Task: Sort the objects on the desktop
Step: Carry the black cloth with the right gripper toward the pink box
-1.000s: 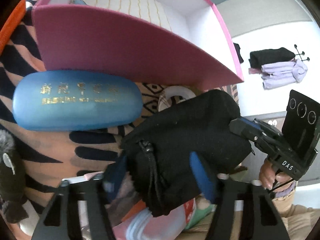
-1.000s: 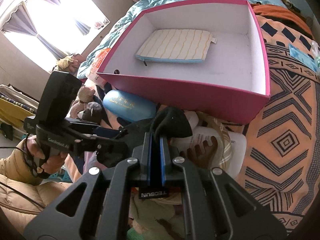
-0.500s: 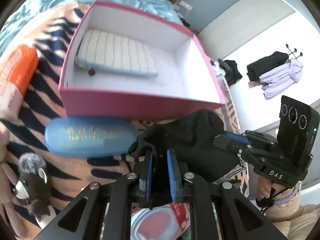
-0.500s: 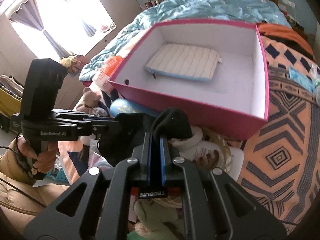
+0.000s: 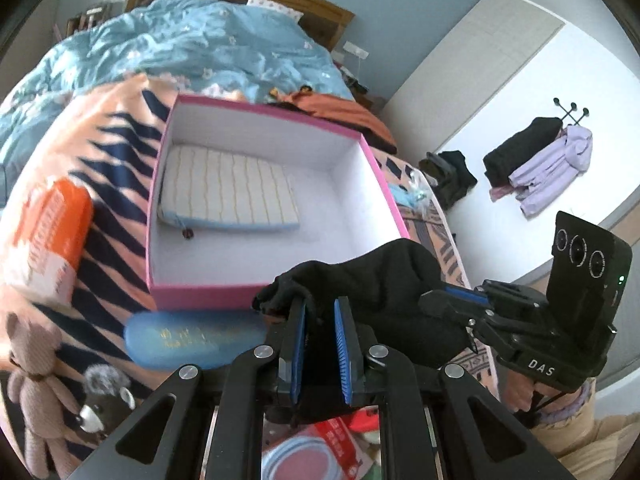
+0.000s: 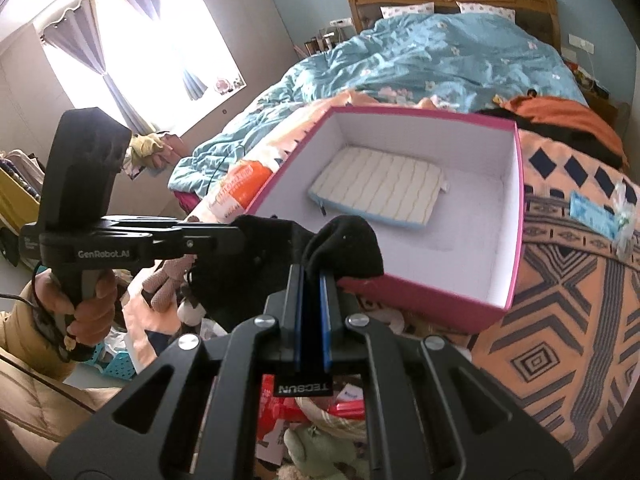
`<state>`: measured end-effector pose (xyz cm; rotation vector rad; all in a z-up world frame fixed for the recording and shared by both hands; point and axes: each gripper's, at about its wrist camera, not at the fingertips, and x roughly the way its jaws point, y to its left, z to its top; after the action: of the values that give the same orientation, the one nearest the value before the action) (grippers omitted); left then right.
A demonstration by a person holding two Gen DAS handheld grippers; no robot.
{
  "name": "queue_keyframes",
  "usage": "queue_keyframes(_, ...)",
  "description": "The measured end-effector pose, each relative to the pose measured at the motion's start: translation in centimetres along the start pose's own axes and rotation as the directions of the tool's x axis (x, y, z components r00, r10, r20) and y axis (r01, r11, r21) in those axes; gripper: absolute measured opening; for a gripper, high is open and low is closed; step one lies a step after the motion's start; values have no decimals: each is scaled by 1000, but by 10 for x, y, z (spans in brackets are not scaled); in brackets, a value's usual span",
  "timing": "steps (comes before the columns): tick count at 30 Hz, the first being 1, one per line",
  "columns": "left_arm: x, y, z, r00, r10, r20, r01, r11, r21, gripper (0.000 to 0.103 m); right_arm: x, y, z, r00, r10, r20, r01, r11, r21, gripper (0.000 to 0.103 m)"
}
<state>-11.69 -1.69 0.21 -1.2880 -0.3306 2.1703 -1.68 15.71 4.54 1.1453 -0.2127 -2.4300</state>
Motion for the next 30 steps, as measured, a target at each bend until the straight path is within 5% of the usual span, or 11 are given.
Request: queue_keyframes(30,-2,9,68,990,121,78,-126,990,70,13,29,-8,70,998,-2,63,6,998,-64,8)
